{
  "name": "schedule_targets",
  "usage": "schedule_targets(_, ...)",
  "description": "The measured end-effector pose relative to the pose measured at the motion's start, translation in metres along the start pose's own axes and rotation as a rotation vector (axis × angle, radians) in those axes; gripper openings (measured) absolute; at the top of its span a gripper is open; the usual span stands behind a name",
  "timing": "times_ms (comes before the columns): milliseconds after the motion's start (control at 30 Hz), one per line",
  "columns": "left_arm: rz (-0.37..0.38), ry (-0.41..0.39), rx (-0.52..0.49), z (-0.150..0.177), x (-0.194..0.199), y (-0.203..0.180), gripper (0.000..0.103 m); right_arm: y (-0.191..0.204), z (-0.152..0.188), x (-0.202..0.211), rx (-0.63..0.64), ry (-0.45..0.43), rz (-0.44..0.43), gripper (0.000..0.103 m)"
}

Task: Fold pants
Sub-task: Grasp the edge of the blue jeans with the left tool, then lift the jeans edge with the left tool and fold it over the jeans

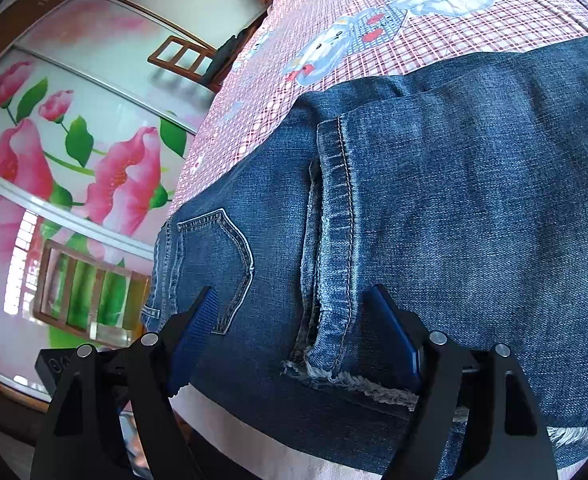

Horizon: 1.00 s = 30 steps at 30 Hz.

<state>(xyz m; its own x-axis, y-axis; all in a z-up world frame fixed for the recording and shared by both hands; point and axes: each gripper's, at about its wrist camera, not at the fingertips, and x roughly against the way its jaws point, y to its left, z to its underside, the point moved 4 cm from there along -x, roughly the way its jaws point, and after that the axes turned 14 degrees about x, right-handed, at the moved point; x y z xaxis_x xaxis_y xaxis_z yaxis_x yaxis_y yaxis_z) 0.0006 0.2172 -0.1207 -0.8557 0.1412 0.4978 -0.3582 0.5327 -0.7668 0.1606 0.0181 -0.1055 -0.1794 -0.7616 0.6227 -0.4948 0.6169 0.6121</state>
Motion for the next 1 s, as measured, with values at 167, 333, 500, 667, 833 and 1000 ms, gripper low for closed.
schedule_targets(167,0.069,-0.023,0.268,-0.034,0.011,0.039,0.101,0.001,0.002,0.003,0.005,-0.003,0.004,0.077)
schedule_targets(333,0.108,-0.029,0.443,-0.051,-0.001,0.060,0.101,0.003,0.001,0.004,0.005,-0.003,0.005,0.077)
schedule_targets(500,0.087,-0.041,0.527,-0.058,-0.014,0.071,0.101,0.004,0.002,0.004,0.007,-0.006,0.004,0.077)
schedule_targets(667,0.041,-0.041,0.545,-0.057,-0.021,0.068,0.101,0.008,0.002,0.006,0.014,-0.011,0.010,0.077)
schedule_targets(833,-0.050,-0.048,0.548,-0.057,-0.021,0.071,0.069,0.008,0.002,0.006,0.012,-0.012,0.008,0.077)
schedule_targets(1000,-0.067,-0.040,0.640,-0.051,-0.026,0.097,0.018,0.010,0.002,0.006,0.019,-0.015,0.013,0.077)
